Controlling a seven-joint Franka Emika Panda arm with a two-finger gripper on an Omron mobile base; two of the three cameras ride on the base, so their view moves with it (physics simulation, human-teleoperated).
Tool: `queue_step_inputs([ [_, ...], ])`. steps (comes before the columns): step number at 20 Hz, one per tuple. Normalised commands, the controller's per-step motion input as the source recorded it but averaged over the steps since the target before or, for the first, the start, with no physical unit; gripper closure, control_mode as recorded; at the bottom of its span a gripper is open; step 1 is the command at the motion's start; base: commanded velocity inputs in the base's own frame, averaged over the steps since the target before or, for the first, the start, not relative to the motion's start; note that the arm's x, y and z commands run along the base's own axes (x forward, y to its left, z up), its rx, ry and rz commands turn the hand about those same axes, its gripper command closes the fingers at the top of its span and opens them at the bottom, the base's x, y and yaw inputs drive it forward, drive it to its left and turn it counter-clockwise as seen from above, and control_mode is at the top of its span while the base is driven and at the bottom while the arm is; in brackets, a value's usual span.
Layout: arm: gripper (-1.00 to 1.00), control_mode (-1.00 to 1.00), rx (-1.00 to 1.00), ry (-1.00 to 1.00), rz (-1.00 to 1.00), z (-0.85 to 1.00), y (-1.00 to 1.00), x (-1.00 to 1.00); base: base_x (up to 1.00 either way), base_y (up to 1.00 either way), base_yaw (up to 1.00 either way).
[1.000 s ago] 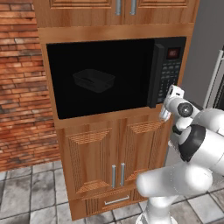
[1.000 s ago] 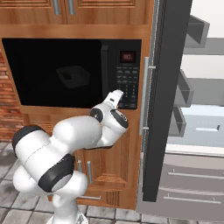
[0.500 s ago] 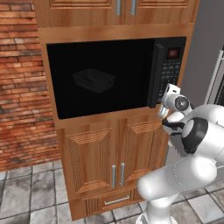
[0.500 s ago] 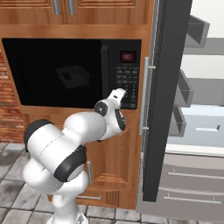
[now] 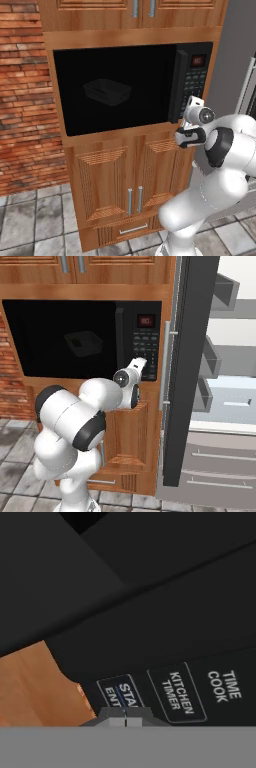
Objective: Place the tupperware containing the shrimp and carrot meal in the microwave. Close the microwave door and press the start button to reheat the meal.
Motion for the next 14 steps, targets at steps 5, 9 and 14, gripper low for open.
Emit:
queue_step_inputs([
  [5,1.00,-1.00,0.00,0.00,0.00,-0.35,0.00,0.26,0.00,0.00,0.00],
  [9,1.00,-1.00,0.00,0.00,0.00,-0.07,0.00,0.39,0.00,0.00,0.00],
  [14,1.00,-1.00,0.00,0.00,0.00,-0.10,0.03,0.50,0.00,0.00,0.00],
])
